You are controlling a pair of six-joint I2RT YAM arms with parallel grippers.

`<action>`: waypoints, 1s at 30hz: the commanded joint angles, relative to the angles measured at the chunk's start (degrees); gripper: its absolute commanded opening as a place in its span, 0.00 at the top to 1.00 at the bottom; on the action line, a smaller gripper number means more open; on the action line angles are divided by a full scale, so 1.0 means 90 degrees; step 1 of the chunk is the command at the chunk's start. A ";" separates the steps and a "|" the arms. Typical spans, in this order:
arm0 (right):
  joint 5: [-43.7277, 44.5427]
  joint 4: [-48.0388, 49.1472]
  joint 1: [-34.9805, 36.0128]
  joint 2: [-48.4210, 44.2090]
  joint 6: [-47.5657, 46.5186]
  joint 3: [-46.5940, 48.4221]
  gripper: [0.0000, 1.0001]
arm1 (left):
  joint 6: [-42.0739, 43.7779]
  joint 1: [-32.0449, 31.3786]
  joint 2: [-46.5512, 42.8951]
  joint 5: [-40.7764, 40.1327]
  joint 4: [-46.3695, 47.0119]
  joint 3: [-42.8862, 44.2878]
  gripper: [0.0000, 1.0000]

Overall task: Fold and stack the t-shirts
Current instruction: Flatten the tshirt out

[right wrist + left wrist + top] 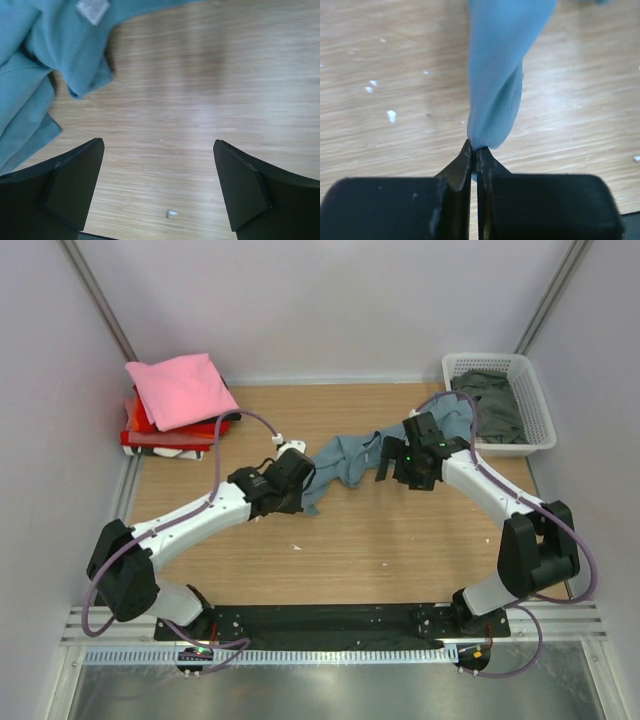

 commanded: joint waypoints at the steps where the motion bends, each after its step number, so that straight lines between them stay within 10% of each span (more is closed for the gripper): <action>1: -0.0020 0.0408 0.0603 0.0529 0.0301 0.0747 0.03 | 0.0334 0.0338 -0.0232 0.0226 -0.0187 -0.0249 1.00; 16: 0.0410 0.0730 0.1494 0.2631 0.0711 0.2173 0.11 | 0.0374 0.0788 -0.0887 0.0627 -0.0490 -0.0367 1.00; 19: 0.0586 0.0730 0.1494 0.2739 0.0672 0.2252 0.24 | 0.0374 0.0798 -0.0945 0.0549 -0.0539 -0.0357 1.00; 25: 0.0752 0.0448 0.1494 0.2642 0.0448 0.2369 0.99 | 0.0500 0.1061 -0.1286 0.0549 -0.0715 -0.0259 1.00; 30: 0.1133 -0.0148 0.1494 0.1969 0.0204 0.2759 0.99 | 0.0793 0.1617 -0.1736 0.0540 -0.1182 0.0082 1.00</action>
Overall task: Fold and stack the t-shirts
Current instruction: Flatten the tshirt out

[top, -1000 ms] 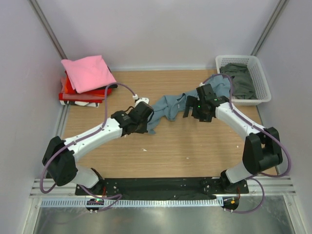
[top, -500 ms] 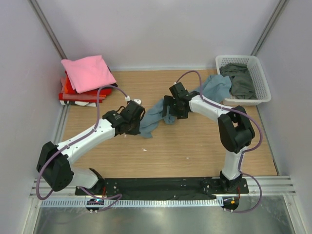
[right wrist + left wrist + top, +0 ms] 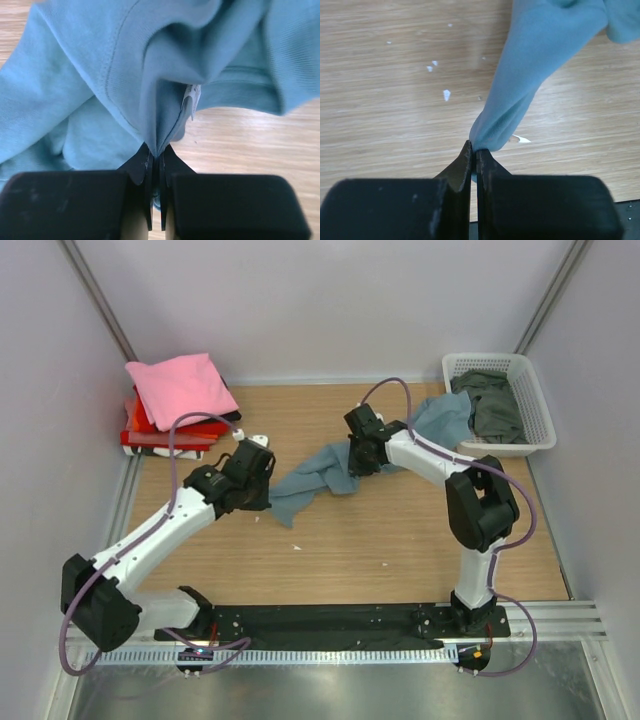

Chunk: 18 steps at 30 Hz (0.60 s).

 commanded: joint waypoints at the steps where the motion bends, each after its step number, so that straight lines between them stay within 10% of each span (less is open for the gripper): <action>1: 0.0625 -0.0619 0.0010 -0.0924 -0.0270 0.0598 0.99 | 0.0419 0.0375 -0.0527 -0.0085 -0.0489 0.0449 1.00; 15: 0.1985 -0.1687 -0.0107 -0.4019 -0.0437 0.0199 0.98 | 0.0528 0.0883 -0.2196 -0.1032 -0.1505 0.1143 1.00; 18: 0.1014 -0.1327 -0.0107 -0.4206 -0.0534 -0.0318 0.79 | 0.0538 0.0893 -0.2324 -0.1110 -0.1486 0.1056 0.99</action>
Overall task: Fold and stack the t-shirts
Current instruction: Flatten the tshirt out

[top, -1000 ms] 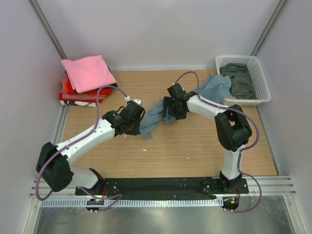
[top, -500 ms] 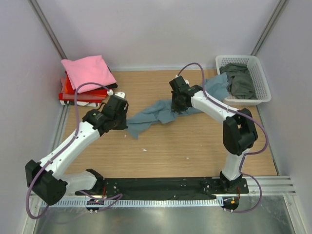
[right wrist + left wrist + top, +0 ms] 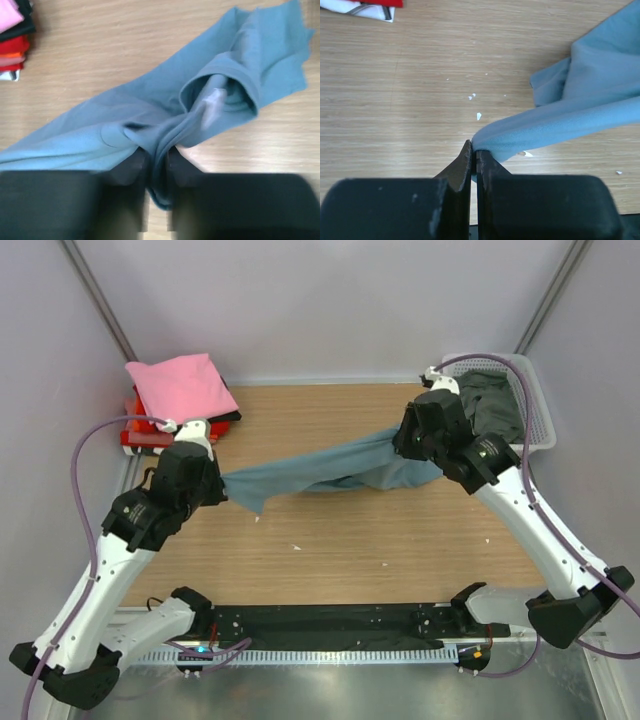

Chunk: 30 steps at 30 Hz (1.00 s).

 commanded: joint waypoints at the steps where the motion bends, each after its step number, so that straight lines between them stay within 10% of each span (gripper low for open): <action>1: -0.0753 0.0202 -0.0068 -0.0090 -0.0255 -0.0636 0.60 | 0.0083 0.0082 -0.0187 -0.0569 -0.0374 0.0031 0.99; 5: -0.1491 0.0593 0.0010 -0.0246 -0.0148 -0.1825 0.31 | -0.0044 0.0072 -0.0188 -0.0491 -0.0344 -0.0486 1.00; 10: -0.0058 0.0389 -0.0010 -0.0316 -0.0099 -0.2104 0.11 | -0.0131 0.0082 -0.0266 -0.0530 -0.0120 -0.1073 1.00; 30: -0.1072 0.1114 0.0273 -0.0968 -0.0128 -0.2904 0.10 | -0.2220 -0.0006 0.0739 0.2878 0.1784 -0.1171 1.00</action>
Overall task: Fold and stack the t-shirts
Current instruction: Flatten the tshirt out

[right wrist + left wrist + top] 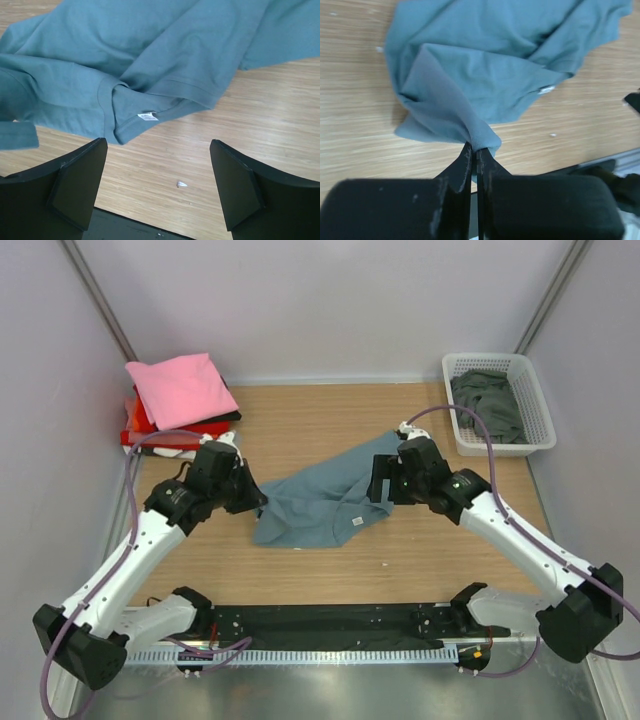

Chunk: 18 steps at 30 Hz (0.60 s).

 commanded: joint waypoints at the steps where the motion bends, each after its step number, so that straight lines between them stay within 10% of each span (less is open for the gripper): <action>1: 0.0633 -0.0253 0.0009 -0.0636 -0.0043 0.0056 0.10 | -0.0921 -0.0105 0.0232 0.0887 0.1123 0.0057 1.00; 11: 0.2441 -0.1738 -0.0001 -0.1887 -0.0053 0.0867 0.05 | -0.2377 -0.2457 0.2018 -0.0382 0.3048 0.1405 1.00; 18: 0.2542 -0.2237 -0.0001 -0.2570 0.0006 0.1132 0.04 | -0.2145 -0.2840 0.3998 0.0093 0.3849 0.2887 0.99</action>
